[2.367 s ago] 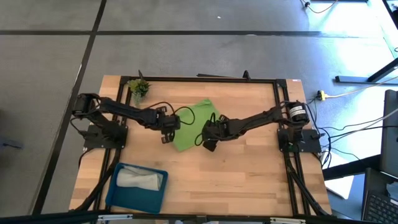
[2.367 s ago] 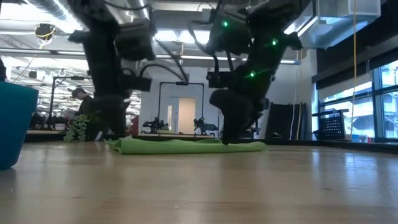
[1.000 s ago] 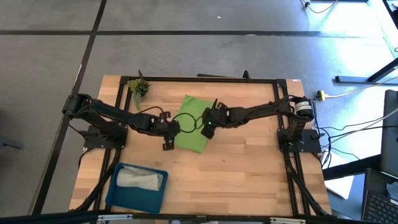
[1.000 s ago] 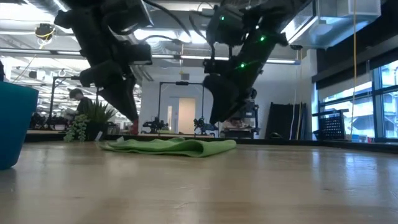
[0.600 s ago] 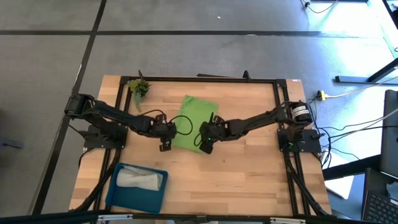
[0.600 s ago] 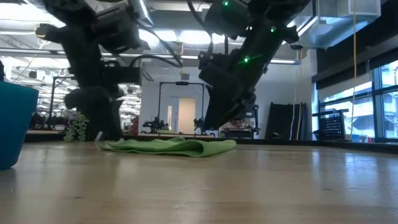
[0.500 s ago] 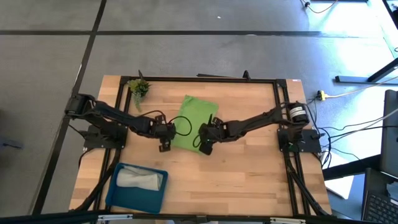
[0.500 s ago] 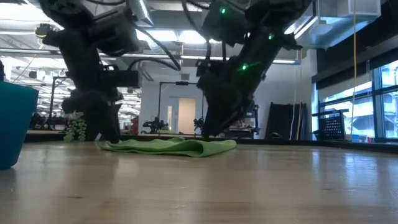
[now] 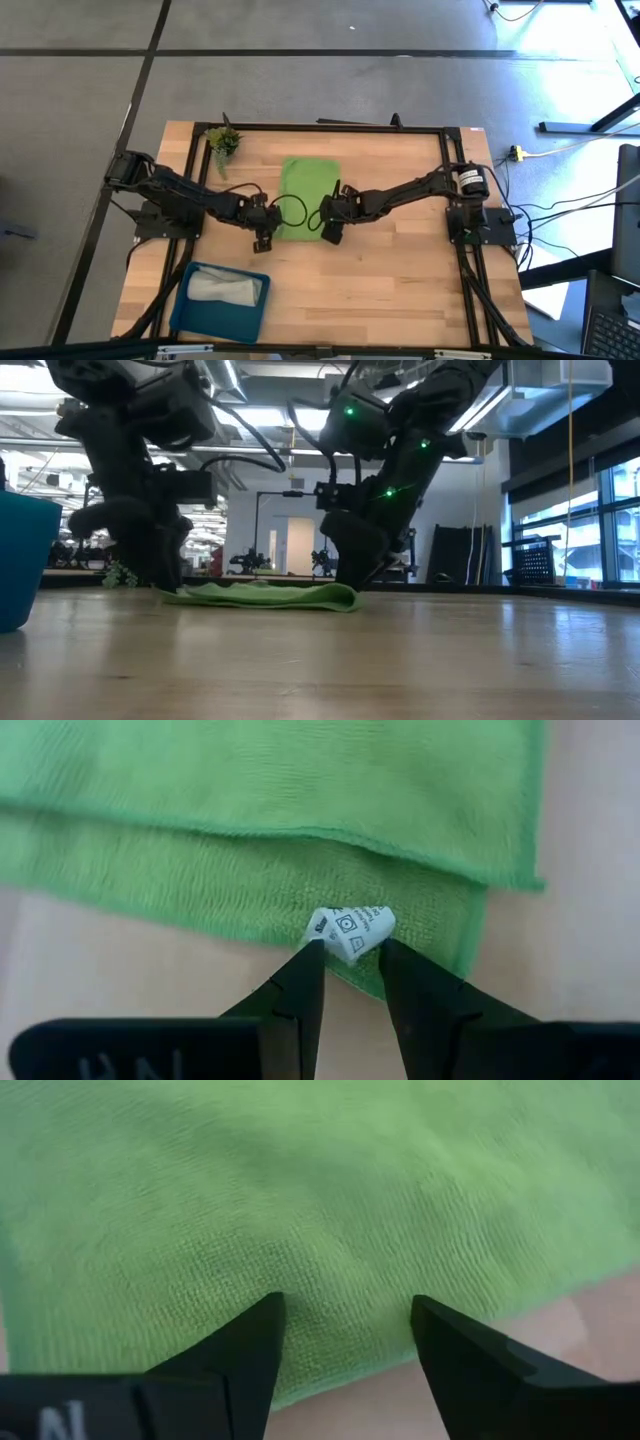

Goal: Fold microfiber towels
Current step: Fold the green microfiber cloth

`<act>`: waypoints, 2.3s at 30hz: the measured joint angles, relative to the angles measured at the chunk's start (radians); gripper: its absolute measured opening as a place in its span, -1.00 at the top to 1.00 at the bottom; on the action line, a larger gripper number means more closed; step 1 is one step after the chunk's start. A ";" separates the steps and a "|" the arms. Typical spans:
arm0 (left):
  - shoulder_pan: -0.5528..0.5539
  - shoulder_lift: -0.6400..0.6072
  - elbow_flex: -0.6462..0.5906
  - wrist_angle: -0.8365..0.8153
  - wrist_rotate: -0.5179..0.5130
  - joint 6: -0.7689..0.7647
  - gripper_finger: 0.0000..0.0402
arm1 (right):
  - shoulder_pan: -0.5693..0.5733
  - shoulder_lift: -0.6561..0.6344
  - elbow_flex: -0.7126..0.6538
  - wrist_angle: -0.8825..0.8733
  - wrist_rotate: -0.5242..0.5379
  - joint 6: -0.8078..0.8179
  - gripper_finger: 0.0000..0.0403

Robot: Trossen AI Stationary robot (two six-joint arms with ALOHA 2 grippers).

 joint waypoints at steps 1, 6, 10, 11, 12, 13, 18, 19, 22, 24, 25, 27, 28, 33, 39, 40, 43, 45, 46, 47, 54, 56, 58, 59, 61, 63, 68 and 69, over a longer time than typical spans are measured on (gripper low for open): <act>-0.009 0.000 0.000 0.004 0.005 0.001 0.52 | -0.006 0.000 0.000 -0.005 0.000 -0.002 -0.10; -0.027 -0.017 0.000 -0.010 -0.022 0.003 0.52 | -0.016 -0.023 0.002 -0.012 0.016 -0.064 -0.10; -0.055 -0.070 0.027 -0.021 -0.030 0.004 0.52 | 0.007 -0.071 0.022 -0.029 0.037 -0.107 -0.10; -0.065 -0.088 0.030 -0.023 -0.033 0.004 0.52 | 0.019 -0.083 0.023 -0.030 0.039 -0.124 -0.10; -0.077 -0.105 0.031 -0.030 -0.035 0.004 0.52 | 0.033 -0.090 0.022 -0.030 0.039 -0.141 -0.10; -0.089 -0.122 0.031 -0.032 -0.036 0.003 0.52 | 0.052 -0.097 0.022 -0.023 0.039 -0.162 -0.10; -0.190 -0.238 0.034 -0.066 -0.130 -0.044 0.52 | 0.162 -0.110 0.022 -0.031 0.066 -0.238 -0.10; -0.216 -0.257 0.034 -0.073 -0.152 -0.052 0.52 | 0.184 -0.109 0.021 -0.032 0.074 -0.248 -0.10; -0.291 -0.302 0.034 -0.090 -0.207 -0.095 0.52 | 0.239 -0.107 0.021 -0.027 0.087 -0.263 -0.10; -0.337 -0.316 0.034 -0.088 -0.232 -0.118 0.52 | 0.263 -0.106 0.021 -0.025 0.087 -0.259 -0.10; -0.358 -0.318 0.034 -0.090 -0.245 -0.127 0.52 | 0.273 -0.106 0.021 -0.025 0.086 -0.248 -0.10; -0.399 -0.318 0.034 -0.090 -0.273 -0.150 0.52 | 0.286 -0.105 0.018 -0.016 0.087 -0.228 -0.10; -0.417 -0.317 0.034 -0.091 -0.286 -0.165 0.52 | 0.291 -0.102 0.016 -0.016 0.089 -0.214 -0.10; -0.500 -0.311 0.034 -0.089 -0.357 -0.230 0.52 | 0.291 -0.086 0.015 0.021 0.121 -0.214 -0.10; -0.572 -0.311 0.034 -0.082 -0.429 -0.234 0.52 | 0.275 -0.042 0.014 0.053 0.134 -0.247 -0.10; -0.581 -0.311 0.034 -0.082 -0.440 -0.236 0.52 | 0.272 -0.039 0.014 0.052 0.143 -0.239 -0.10; -0.598 -0.311 0.034 -0.082 -0.471 -0.248 0.52 | 0.263 -0.039 0.014 0.048 0.187 -0.241 -0.10; -0.605 -0.311 0.034 -0.083 -0.485 -0.250 0.52 | 0.256 -0.039 0.014 0.044 0.194 -0.240 -0.10; -0.607 -0.311 0.034 -0.083 -0.488 -0.250 0.52 | 0.251 -0.039 0.014 0.040 0.193 -0.235 -0.10; -0.608 -0.311 0.034 -0.083 -0.491 -0.250 0.52 | 0.249 -0.039 0.014 0.040 0.193 -0.231 -0.10; -0.607 -0.311 0.034 -0.084 -0.539 -0.250 0.52 | 0.228 -0.028 0.015 0.059 0.150 -0.207 -0.10; -0.607 -0.311 0.034 -0.085 -0.543 -0.250 0.52 | 0.228 -0.011 0.015 0.057 0.146 -0.208 -0.10; -0.607 -0.311 0.034 -0.086 -0.543 -0.250 0.52 | 0.228 0.011 0.015 0.054 0.155 -0.207 -0.10; -0.607 -0.311 0.034 -0.086 -0.543 -0.250 0.52 | 0.228 0.023 0.014 0.052 0.161 -0.206 -0.10; -0.607 -0.311 0.034 -0.087 -0.543 -0.250 0.52 | 0.229 0.034 0.015 0.045 0.162 -0.217 -0.10; -0.607 -0.311 0.034 -0.086 -0.543 -0.250 0.52 | 0.229 0.034 0.016 0.027 0.165 -0.234 -0.10; -0.607 -0.311 0.034 -0.086 -0.543 -0.250 0.52 | 0.215 0.035 0.016 0.019 0.186 -0.178 -0.10; -0.607 -0.311 0.034 -0.086 -0.543 -0.250 0.52 | 0.211 0.035 0.016 0.008 0.186 -0.154 -0.09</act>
